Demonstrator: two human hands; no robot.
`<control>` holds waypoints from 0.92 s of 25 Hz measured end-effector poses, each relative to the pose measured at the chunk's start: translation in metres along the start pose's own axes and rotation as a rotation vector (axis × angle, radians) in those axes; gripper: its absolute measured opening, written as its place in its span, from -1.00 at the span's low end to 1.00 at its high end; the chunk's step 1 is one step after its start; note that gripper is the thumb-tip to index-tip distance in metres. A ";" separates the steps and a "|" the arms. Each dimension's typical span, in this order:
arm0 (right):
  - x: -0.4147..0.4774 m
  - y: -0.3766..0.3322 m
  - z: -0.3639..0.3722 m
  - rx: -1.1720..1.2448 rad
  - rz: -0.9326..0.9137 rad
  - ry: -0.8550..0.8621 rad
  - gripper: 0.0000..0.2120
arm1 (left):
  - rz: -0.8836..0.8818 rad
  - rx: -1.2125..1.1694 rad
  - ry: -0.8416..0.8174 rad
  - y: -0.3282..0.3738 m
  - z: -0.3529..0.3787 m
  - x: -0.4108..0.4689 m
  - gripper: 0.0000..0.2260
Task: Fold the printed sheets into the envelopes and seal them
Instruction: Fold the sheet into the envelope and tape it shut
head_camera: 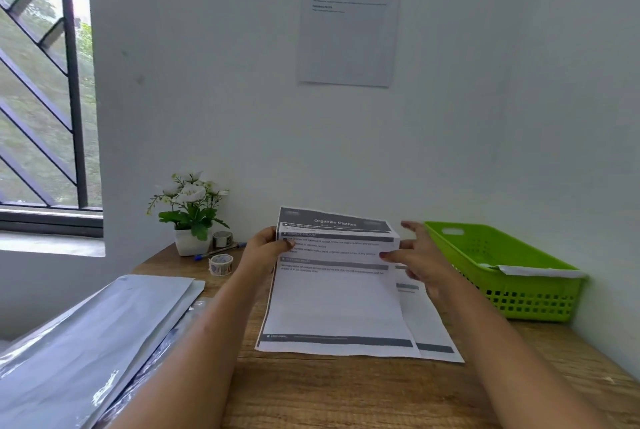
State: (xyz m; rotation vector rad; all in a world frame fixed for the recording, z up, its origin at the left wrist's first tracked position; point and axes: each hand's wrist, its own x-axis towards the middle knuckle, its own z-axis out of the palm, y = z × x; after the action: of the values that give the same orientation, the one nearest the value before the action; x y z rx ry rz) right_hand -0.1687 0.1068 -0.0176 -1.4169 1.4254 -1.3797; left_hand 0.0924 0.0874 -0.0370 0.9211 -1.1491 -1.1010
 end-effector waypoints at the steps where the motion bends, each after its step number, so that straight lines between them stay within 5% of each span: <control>1: -0.001 0.000 0.001 -0.075 -0.104 0.044 -0.26 | -0.007 0.005 0.004 0.000 0.000 0.000 -0.81; 3: -0.001 -0.002 0.003 -0.475 -0.299 0.131 -0.23 | -0.004 0.018 0.009 -0.001 0.002 0.001 -0.77; 6: -0.011 -0.006 0.018 -1.058 -0.545 0.179 -0.49 | -0.012 0.071 -0.029 -0.001 0.008 0.000 -0.72; 11: -0.023 0.000 0.051 -1.205 -0.921 0.312 -0.91 | -0.026 0.123 -0.141 0.001 0.021 -0.008 -0.75; 14: -0.023 -0.002 0.053 -1.219 -0.907 0.380 -0.94 | 0.088 0.203 -0.046 -0.001 0.022 -0.005 -0.79; 18: -0.024 0.000 0.053 -1.257 -0.890 0.387 -0.90 | 0.651 1.096 0.019 -0.004 0.014 -0.008 -0.65; 23: -0.023 0.000 0.055 -1.264 -0.971 0.344 -0.87 | 0.924 1.422 -0.091 -0.007 0.047 -0.020 -0.71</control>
State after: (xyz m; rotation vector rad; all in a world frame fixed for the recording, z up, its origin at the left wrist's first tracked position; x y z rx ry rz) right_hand -0.1117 0.1171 -0.0330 -3.0918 2.1013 -1.2278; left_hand 0.0437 0.1047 -0.0394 1.1071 -2.1364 0.6012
